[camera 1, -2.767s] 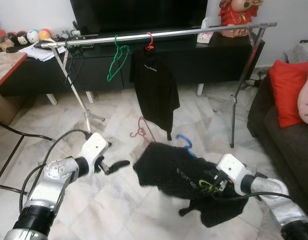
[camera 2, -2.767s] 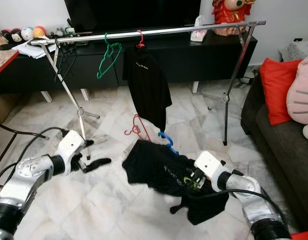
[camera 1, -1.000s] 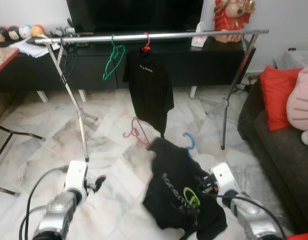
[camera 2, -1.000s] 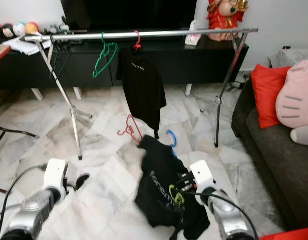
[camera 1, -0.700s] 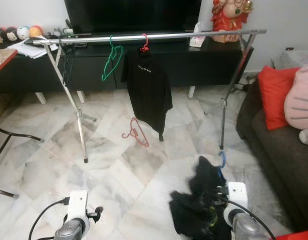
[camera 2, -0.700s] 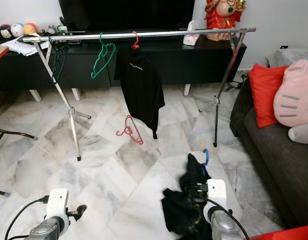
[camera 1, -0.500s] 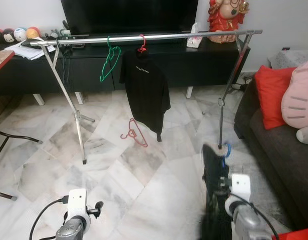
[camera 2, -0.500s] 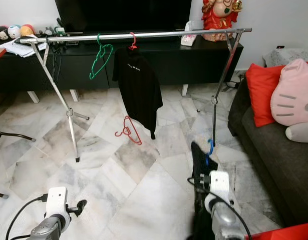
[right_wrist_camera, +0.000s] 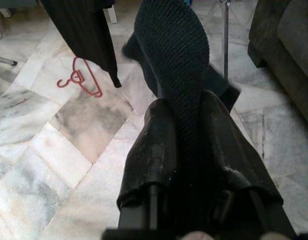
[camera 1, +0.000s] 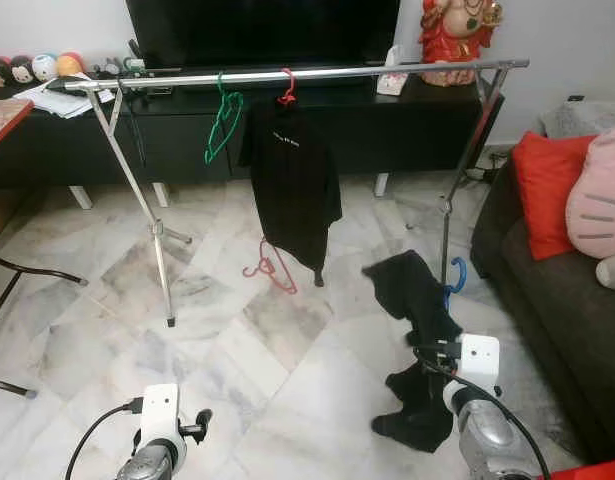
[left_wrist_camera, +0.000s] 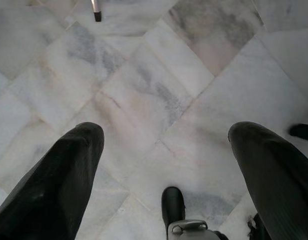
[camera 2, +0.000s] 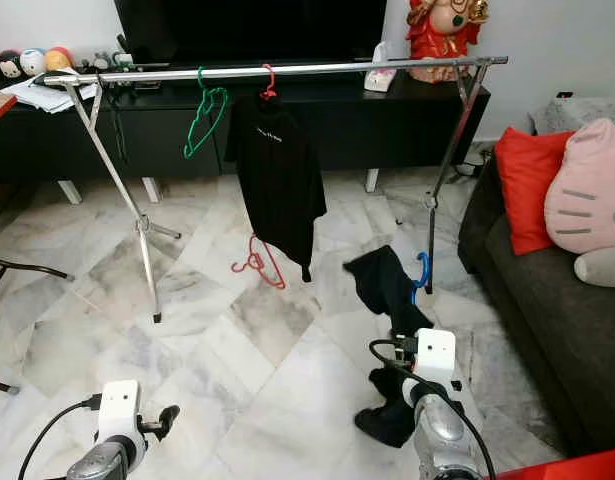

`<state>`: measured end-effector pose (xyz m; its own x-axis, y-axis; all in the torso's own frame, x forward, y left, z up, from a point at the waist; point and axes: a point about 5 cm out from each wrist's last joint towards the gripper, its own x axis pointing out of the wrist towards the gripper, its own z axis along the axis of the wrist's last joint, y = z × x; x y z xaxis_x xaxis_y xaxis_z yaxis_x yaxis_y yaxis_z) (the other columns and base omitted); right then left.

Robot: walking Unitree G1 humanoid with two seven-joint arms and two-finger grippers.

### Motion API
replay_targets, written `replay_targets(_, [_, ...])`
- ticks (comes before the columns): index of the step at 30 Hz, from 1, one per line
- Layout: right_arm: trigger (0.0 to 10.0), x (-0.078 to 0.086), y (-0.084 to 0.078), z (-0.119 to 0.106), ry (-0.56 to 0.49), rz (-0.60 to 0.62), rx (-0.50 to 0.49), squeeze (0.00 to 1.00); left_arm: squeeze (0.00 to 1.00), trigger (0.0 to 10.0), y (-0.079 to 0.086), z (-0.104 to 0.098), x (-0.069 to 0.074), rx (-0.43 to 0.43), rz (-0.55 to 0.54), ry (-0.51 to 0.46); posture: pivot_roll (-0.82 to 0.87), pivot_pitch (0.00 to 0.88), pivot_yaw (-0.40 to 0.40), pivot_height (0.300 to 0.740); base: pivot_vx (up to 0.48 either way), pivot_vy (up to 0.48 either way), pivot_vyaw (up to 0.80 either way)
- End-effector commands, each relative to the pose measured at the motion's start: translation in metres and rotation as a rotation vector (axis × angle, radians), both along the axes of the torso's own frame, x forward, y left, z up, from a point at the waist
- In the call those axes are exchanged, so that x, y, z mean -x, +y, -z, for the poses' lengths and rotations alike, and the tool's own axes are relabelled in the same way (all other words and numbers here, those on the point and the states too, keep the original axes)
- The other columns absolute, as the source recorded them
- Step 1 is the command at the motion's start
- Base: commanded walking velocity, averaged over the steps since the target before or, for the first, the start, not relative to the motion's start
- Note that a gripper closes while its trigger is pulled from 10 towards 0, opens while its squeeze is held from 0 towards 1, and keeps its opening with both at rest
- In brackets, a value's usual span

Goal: Hang hanger

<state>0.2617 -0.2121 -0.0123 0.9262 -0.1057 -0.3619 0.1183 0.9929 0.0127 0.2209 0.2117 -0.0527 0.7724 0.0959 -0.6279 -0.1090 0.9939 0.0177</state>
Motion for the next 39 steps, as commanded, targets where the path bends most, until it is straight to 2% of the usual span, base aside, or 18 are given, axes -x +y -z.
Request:
replay_targets(1, [10.0,-0.003,0.0,-0.005,-0.045,0.008,-0.005,0.0,0.0,10.0,-0.002,0.002,0.003,-0.014,0.029,0.012,-0.09,0.0,0.007,0.74,0.0,0.0,0.0])
replay_targets(10, [10.0,-0.004,0.001,-0.005,-0.037,0.002,0.004,0.0,0.0,10.0,-0.001,0.003,0.004,-0.008,0.034,0.014,-0.09,0.0,0.01,0.74,0.0,0.092,0.0])
replay_targets(21, [10.0,-0.004,0.005,-0.003,-0.026,-0.012,-0.003,0.0,0.0,10.0,-0.002,0.001,0.0,-0.004,0.045,-0.002,-0.08,0.0,0.013,0.74,0.0,0.381,0.0])
replay_targets(39, [10.0,-0.014,0.002,-0.012,-0.047,0.004,-0.001,0.0,0.0,10.0,-0.001,-0.002,-0.003,0.002,0.037,-0.011,-0.08,0.0,0.011,0.74,0.0,0.36,0.0])
